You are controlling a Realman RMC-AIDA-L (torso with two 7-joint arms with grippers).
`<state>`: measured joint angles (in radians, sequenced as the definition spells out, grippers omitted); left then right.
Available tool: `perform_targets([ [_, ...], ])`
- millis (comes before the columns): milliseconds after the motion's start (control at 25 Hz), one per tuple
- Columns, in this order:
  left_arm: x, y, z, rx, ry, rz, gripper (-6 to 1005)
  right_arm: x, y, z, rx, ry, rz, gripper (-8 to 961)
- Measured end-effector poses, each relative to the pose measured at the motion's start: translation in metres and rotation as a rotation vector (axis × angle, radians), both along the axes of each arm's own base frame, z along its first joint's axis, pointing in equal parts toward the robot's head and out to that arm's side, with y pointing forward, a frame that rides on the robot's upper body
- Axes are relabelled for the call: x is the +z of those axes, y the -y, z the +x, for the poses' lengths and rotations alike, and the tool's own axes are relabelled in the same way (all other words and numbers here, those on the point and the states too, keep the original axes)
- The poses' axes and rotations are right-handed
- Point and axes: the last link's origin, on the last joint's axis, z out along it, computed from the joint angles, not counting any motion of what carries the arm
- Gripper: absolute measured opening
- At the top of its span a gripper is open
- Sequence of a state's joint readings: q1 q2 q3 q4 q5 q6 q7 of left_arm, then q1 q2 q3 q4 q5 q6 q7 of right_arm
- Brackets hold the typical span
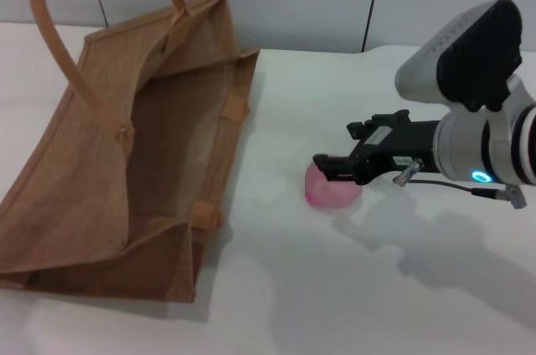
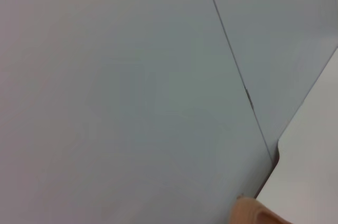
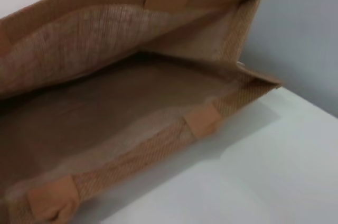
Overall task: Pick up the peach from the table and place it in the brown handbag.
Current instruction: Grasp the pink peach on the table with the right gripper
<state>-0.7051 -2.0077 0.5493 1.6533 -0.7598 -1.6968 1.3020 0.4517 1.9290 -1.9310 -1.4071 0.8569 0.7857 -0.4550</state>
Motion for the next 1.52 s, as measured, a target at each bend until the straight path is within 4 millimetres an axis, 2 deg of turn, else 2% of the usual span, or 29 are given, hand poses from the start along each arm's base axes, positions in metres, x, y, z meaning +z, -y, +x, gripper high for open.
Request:
perform_targets([
  [120,0.0,-0.001,0.001,-0.002,0.001,0.004,128,-0.002,-0.004,0.005,-0.038,0.014,-0.03,710],
  [280,-0.001,-0.001,0.001,-0.004,0.001,0.004,128,-0.012,-0.011,0.017,-0.093,0.063,-0.079,778],
  [560,-0.001,-0.002,0.002,-0.005,0.001,0.005,128,-0.018,-0.012,0.016,-0.093,0.062,-0.109,873],
  [1160,-0.003,-0.006,0.01,-0.022,0.003,0.005,129,-0.025,-0.021,0.025,-0.114,0.032,-0.12,838],
  [1520,-0.003,-0.006,0.011,-0.024,0.003,0.004,129,-0.025,-0.025,0.021,-0.106,0.005,-0.111,817],
])
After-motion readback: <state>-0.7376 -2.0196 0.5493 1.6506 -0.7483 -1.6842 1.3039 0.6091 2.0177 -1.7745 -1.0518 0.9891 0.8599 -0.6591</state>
